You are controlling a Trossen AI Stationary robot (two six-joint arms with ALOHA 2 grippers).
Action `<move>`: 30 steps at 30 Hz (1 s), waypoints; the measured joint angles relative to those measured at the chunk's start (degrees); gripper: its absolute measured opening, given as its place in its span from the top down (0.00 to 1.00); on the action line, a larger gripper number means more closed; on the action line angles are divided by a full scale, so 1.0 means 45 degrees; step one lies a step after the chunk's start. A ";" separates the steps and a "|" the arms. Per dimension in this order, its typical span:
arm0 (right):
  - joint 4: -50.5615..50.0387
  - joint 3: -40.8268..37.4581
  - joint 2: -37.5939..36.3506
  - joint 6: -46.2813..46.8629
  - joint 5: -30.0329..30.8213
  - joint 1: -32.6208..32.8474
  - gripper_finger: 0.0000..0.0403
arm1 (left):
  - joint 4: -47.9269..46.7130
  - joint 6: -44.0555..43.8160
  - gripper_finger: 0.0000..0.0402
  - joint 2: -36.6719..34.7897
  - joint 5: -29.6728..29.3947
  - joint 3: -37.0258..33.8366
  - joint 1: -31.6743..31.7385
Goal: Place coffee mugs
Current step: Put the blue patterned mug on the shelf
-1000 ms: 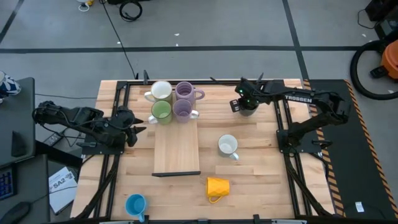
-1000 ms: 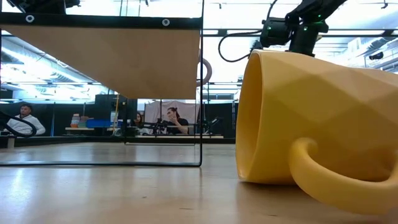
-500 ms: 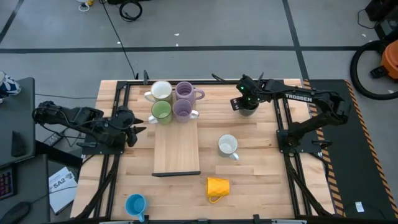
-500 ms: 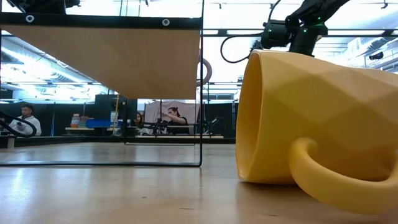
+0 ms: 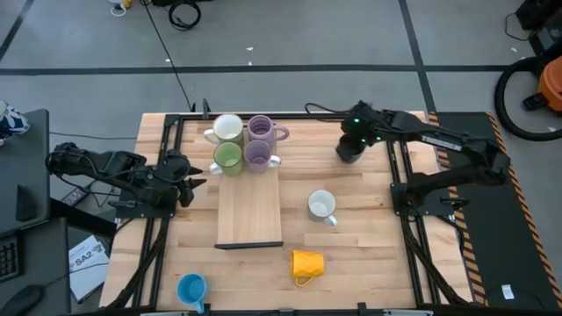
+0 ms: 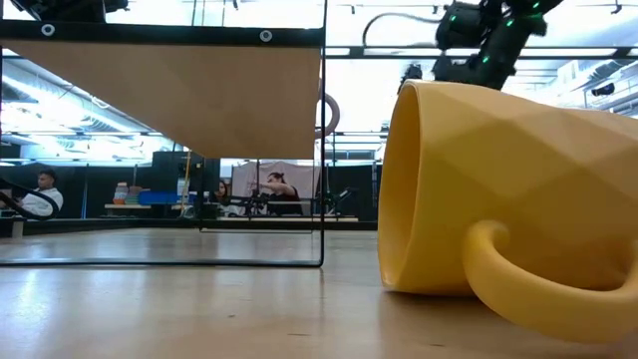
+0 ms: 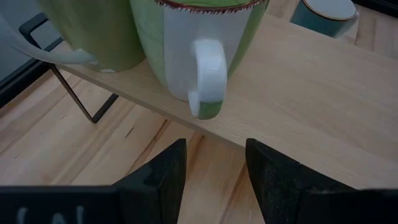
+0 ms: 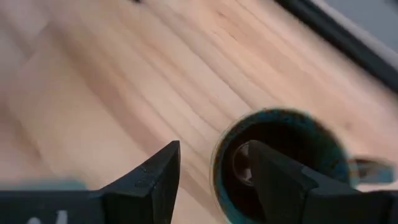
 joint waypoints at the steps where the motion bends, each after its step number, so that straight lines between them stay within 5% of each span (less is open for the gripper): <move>1: -0.0218 0.0005 -0.0289 -0.0913 -0.0076 0.0000 0.52 | 0.0004 0.0000 0.57 0.0004 0.0000 0.0000 -0.0005; 9: -0.3727 0.0005 -0.2091 -0.7455 -0.0088 0.0005 0.52 | 0.0004 -0.0023 0.57 0.0003 -0.0005 0.0000 -0.0005; 30: -0.4025 0.0005 0.0173 -1.3036 0.0459 -0.0487 0.52 | 0.0111 -0.0126 0.57 0.0004 -0.0005 0.0000 0.0000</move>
